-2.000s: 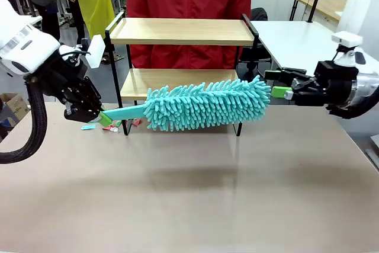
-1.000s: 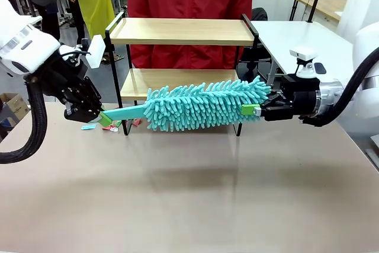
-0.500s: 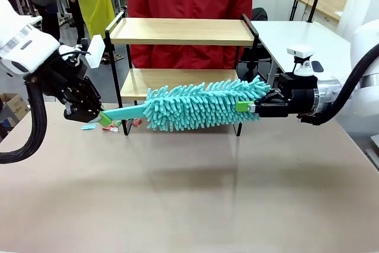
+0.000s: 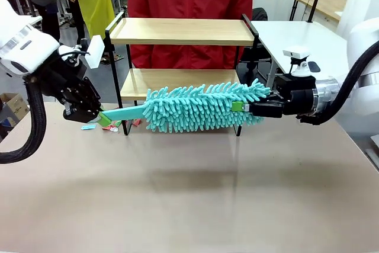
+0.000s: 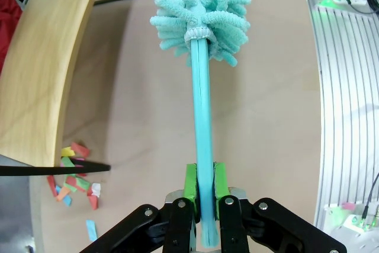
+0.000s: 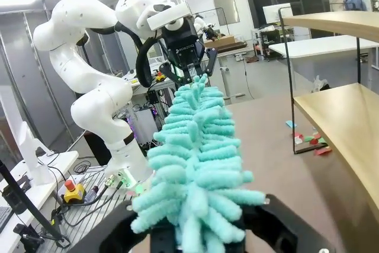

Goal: Clean the shelf.
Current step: Hand the Duster back to the human.

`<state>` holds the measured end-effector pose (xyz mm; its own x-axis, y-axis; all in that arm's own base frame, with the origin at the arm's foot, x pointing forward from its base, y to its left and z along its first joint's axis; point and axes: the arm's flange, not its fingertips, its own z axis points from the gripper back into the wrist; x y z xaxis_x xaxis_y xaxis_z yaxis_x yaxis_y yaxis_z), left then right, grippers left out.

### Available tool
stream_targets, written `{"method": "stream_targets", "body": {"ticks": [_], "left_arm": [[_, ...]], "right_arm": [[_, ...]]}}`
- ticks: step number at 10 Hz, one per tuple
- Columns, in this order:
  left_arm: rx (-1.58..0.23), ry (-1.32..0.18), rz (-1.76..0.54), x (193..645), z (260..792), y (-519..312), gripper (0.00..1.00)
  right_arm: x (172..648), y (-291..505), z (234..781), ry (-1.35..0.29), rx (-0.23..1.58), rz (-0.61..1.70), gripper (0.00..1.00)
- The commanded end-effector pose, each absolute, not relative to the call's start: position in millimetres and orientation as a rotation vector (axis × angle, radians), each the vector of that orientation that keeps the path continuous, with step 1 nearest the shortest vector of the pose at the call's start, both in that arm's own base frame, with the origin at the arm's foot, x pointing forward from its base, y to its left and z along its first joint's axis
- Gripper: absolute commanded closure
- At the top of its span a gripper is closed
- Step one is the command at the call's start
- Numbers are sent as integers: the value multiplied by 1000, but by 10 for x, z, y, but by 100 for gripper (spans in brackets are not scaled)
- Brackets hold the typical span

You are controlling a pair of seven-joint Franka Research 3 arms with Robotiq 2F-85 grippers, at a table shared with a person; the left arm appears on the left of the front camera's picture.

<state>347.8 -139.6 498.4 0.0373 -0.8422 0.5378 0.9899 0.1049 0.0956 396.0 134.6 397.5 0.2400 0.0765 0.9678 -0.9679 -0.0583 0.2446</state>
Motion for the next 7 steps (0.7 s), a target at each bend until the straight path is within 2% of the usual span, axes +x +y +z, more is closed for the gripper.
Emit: {"method": "stream_targets", "body": {"ticks": [1, 5, 6, 7], "left_arm": [[-339, -535, -1445, 3454, 5029, -1405, 87], [-339, -535, -1445, 3454, 5029, -1405, 87], [-339, -535, -1445, 3454, 5029, -1405, 87], [-346, -528, -1451, 3471, 4979, -1401, 30]], "right_arm": [[4000, 1375, 4024, -916, 1326, 1123, 100], [4000, 1364, 4037, -919, 1325, 1194, 100], [3980, 1343, 3995, -939, 1306, 1123, 100], [3980, 1343, 3995, -939, 1306, 1123, 100]]}}
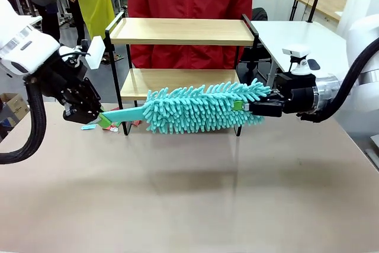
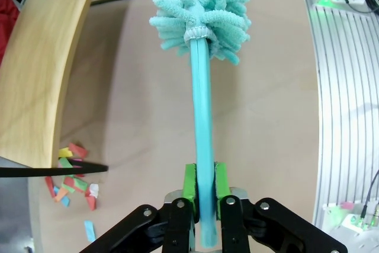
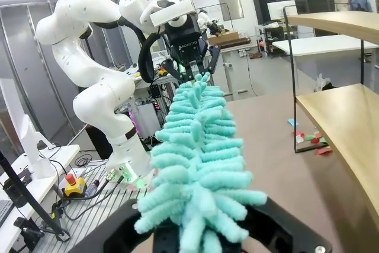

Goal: Clean the shelf.
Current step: Hand the Duster back to the human.

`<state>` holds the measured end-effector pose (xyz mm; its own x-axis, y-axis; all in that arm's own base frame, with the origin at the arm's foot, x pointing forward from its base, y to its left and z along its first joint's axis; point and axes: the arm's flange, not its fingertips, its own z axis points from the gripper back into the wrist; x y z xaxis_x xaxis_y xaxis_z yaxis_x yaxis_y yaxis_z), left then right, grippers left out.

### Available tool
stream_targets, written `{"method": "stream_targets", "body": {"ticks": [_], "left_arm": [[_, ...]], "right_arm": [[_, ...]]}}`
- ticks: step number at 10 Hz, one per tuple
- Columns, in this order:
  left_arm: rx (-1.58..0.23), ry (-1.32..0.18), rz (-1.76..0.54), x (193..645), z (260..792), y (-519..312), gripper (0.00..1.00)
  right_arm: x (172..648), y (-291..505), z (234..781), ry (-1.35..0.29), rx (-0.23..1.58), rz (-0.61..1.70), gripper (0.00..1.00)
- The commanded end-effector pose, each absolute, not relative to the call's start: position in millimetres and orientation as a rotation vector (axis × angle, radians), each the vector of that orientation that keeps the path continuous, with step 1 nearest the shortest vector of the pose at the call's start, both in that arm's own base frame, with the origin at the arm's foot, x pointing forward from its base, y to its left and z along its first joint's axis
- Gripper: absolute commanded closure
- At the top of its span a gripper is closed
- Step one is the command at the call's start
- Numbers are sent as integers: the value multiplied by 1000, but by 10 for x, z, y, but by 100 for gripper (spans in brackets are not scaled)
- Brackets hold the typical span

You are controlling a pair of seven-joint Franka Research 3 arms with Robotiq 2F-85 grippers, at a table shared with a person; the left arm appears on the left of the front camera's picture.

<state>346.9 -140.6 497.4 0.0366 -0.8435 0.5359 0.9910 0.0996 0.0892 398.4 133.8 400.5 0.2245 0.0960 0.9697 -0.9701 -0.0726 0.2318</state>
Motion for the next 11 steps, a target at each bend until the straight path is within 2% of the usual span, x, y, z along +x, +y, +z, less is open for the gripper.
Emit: {"method": "stream_targets", "body": {"ticks": [1, 2, 3, 4, 6, 8, 11], "left_arm": [[-385, -544, -1435, 3481, 5018, -1340, 29], [-404, -550, -1419, 3498, 5057, -1291, 0], [-447, -559, -1405, 3506, 5095, -1238, 25], [-522, -578, -1382, 3526, 5170, -1124, 0], [-652, -640, -1302, 3581, 5317, -781, 0], [-815, -775, -1199, 3625, 5437, -264, 0], [-906, -941, -1059, 3595, 5386, 390, 0]], "right_arm": [[3980, 1343, 3995, -939, 1306, 1123, 100], [3980, 1343, 3995, -939, 1306, 1123, 100], [3980, 1343, 3995, -939, 1306, 1123, 100], [3980, 1343, 3995, -939, 1306, 1123, 100], [3980, 1343, 3995, -939, 1306, 1123, 100], [3980, 1343, 3995, -939, 1306, 1123, 100], [3980, 1343, 3995, -939, 1306, 1123, 100]]}}
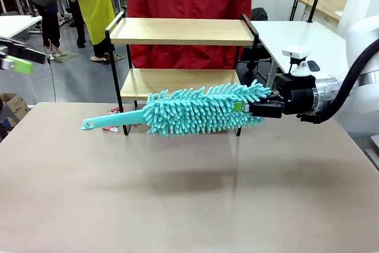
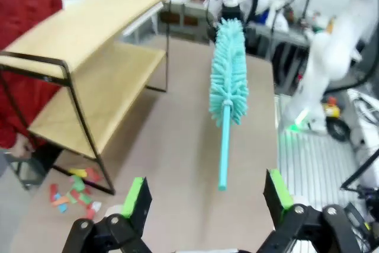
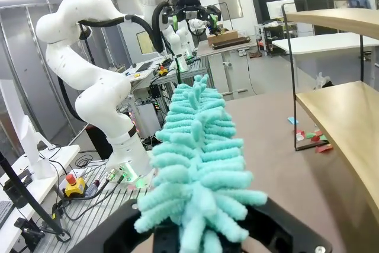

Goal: Clean the shelf.
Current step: Hand the Duster back to the human.

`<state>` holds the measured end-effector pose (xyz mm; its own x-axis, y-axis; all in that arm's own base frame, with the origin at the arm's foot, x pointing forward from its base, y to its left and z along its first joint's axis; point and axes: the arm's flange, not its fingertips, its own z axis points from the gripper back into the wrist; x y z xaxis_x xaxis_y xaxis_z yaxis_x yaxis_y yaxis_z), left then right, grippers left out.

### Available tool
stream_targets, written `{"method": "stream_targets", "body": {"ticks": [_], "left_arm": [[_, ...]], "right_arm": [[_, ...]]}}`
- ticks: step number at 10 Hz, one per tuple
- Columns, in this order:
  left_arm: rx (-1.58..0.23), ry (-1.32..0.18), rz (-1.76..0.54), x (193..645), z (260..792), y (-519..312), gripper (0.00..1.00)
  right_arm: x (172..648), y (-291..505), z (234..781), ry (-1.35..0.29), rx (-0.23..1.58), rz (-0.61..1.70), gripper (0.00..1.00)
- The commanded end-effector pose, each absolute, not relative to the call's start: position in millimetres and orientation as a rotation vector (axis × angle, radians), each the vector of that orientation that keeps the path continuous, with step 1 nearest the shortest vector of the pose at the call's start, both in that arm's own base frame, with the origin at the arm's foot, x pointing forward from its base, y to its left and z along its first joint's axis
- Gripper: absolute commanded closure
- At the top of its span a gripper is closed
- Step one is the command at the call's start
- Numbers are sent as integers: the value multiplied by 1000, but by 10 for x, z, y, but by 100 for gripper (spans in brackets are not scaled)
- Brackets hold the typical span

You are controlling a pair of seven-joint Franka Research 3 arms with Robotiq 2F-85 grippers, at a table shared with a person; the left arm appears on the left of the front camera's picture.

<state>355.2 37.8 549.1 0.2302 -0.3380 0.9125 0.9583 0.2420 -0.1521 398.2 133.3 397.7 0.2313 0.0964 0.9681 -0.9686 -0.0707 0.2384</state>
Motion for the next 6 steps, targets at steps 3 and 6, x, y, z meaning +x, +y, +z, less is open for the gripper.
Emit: {"method": "stream_targets", "body": {"ticks": [3, 6], "left_arm": [[-887, -968, -1047, 3555, 5307, 536, 0], [-897, -941, -1013, 3547, 5372, 639, 0]], "right_arm": [[3980, 1343, 3995, -939, 1306, 1123, 100], [3935, 1290, 4234, -1066, 1308, 1110, 83]]}}
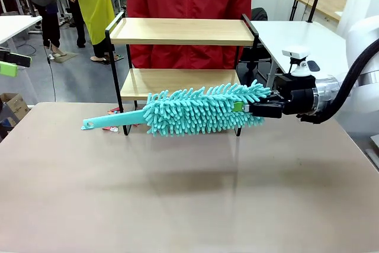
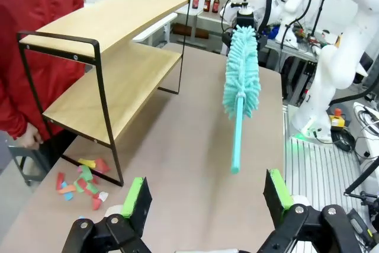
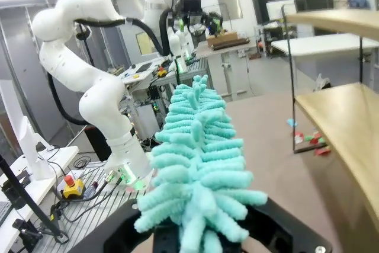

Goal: Clean the shelf.
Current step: Hand the Duster back to the human.

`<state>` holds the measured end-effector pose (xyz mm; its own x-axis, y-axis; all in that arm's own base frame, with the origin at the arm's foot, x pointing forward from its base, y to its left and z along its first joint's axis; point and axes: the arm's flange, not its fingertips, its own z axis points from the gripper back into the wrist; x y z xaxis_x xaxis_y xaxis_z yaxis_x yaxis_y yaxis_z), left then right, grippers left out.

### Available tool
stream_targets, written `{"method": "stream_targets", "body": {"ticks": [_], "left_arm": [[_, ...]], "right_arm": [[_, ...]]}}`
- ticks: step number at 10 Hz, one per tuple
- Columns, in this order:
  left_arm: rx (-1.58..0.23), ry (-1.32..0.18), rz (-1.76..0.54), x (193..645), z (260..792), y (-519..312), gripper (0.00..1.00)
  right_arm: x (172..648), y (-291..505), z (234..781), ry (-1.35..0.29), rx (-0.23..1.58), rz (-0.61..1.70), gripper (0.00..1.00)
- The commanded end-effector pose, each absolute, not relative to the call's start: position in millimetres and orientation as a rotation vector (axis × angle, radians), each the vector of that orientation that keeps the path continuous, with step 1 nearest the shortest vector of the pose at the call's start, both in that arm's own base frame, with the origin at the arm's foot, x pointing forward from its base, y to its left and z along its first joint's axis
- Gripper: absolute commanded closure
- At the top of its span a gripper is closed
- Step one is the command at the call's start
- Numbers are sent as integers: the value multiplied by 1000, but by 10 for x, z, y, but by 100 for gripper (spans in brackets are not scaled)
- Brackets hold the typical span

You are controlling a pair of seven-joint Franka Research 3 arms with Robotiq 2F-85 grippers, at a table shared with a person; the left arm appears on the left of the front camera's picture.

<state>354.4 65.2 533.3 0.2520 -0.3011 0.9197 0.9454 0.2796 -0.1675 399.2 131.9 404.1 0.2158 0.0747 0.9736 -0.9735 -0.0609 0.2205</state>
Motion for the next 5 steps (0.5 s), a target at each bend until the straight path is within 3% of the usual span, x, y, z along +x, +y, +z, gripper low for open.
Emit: {"method": "stream_targets", "body": {"ticks": [1, 5], "left_arm": [[-897, -941, -1013, 3547, 5372, 639, 0], [-897, -941, -1013, 3547, 5372, 639, 0]], "right_arm": [[3881, 1223, 4470, -1162, 1351, 1100, 83], [3617, 858, 5295, -1427, 1324, 1030, 83]]}}
